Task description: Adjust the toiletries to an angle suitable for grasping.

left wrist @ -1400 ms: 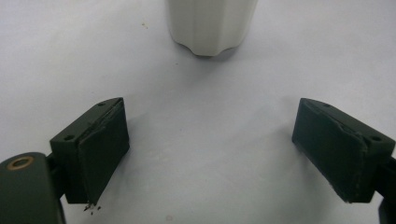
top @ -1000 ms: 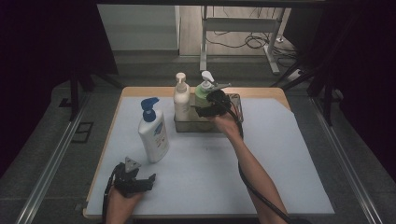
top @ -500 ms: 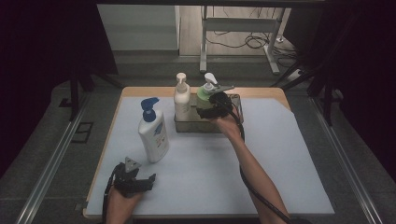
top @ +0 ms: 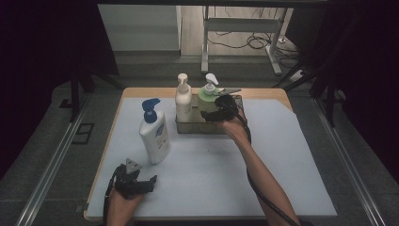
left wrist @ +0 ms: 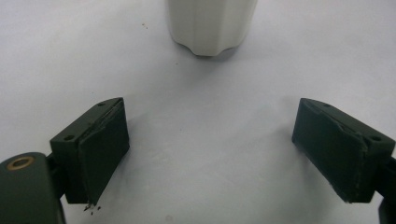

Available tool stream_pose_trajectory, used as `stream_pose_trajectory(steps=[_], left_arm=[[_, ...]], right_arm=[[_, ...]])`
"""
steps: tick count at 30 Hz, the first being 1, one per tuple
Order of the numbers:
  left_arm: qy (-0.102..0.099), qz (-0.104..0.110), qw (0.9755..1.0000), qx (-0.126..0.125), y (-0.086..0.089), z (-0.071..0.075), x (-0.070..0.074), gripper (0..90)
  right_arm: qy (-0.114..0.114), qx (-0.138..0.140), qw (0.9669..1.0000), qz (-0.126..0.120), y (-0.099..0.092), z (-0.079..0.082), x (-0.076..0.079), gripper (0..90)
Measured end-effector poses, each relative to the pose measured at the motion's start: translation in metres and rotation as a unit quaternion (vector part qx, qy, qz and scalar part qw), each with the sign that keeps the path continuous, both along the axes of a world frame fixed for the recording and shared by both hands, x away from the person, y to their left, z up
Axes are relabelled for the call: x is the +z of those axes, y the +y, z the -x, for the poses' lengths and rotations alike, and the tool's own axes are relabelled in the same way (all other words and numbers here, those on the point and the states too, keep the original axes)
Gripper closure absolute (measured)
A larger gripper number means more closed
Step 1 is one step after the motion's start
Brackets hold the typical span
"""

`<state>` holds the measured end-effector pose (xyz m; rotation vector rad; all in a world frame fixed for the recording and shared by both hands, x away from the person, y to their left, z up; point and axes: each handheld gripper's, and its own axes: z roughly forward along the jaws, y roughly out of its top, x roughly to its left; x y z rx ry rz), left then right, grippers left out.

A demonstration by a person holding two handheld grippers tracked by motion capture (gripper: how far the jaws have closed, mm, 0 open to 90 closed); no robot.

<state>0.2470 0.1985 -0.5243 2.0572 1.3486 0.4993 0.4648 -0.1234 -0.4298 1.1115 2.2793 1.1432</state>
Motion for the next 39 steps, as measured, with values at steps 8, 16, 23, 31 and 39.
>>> stream_pose_trajectory(steps=[8,16,23,31,39], left_arm=[[0.0,0.0,1.0,0.0,0.0,0.0,0.0,10.6],[0.0,0.0,1.0,0.0,0.0,0.0,0.0,10.5],[0.0,0.0,1.0,0.0,0.0,0.0,0.0,10.5],[0.0,0.0,1.0,0.001,0.0,0.0,0.0,10.5],[0.0,0.0,1.0,0.001,0.0,0.0,0.0,10.5]], right_arm=[[-0.001,0.013,0.9998,-0.012,-0.013,0.016,0.007,14.5],[0.001,0.003,0.9998,-0.021,-0.031,0.026,0.014,29.3],[0.011,-0.021,0.9993,-0.027,-0.05,0.018,0.013,49.7],[0.012,-0.05,0.9986,-0.015,-0.053,-0.001,0.003,76.6],[0.022,-0.061,0.9979,-0.003,-0.046,-0.018,-0.006,88.2]])
